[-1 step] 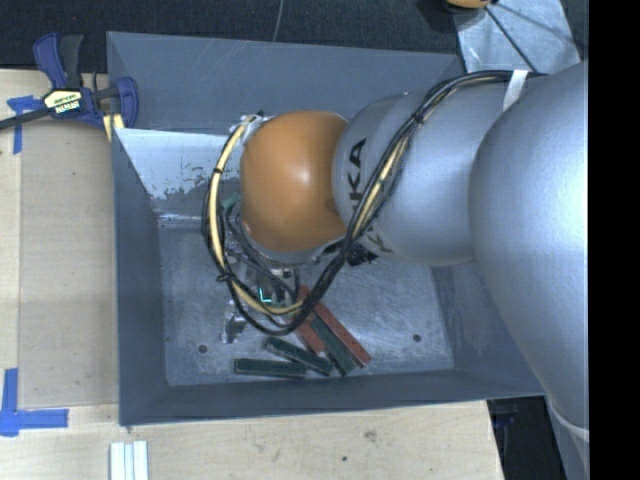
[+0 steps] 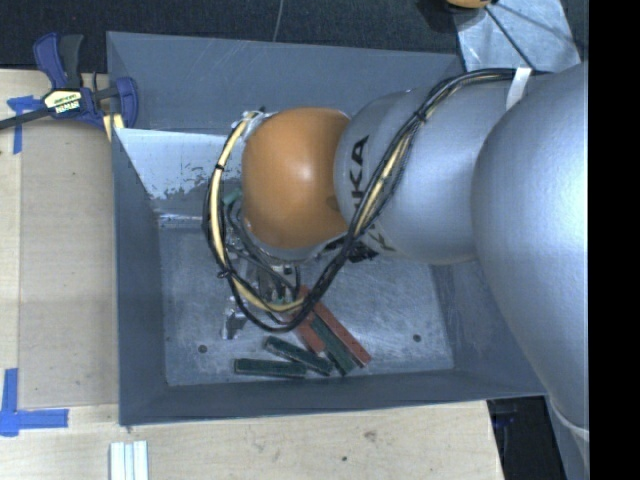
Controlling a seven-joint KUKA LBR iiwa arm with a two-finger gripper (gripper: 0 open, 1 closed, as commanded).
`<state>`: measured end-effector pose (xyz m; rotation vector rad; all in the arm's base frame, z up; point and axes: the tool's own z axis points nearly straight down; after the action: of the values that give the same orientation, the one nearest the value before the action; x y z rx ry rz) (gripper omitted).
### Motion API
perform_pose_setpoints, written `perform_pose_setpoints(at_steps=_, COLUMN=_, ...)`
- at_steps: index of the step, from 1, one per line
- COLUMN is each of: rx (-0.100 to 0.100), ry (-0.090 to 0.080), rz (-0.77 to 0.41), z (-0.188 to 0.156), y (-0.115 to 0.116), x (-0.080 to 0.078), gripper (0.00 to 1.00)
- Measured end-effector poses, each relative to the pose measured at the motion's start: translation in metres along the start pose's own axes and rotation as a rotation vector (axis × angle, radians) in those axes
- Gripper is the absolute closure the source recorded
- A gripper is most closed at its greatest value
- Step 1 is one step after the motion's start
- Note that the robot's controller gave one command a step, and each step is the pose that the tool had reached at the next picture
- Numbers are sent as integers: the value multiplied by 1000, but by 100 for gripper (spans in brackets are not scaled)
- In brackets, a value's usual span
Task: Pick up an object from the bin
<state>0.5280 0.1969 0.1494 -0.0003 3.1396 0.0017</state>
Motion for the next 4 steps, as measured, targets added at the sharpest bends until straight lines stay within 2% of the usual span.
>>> perform_pose_setpoints(at_steps=1, rx=-1, ry=-1, rz=-37, z=13, y=-49, x=11, gripper=0)
perform_pose_setpoints(at_steps=2, rx=3, ry=-5, rz=-128, z=60, y=-76, x=24, gripper=0)
perform_pose_setpoints(at_steps=3, rx=-2, ry=-6, rz=-156, z=70, y=-78, x=26, gripper=100)
perform_pose_setpoints(at_steps=4, rx=-2, ry=-6, rz=-156, z=70, y=-78, x=26, gripper=100)
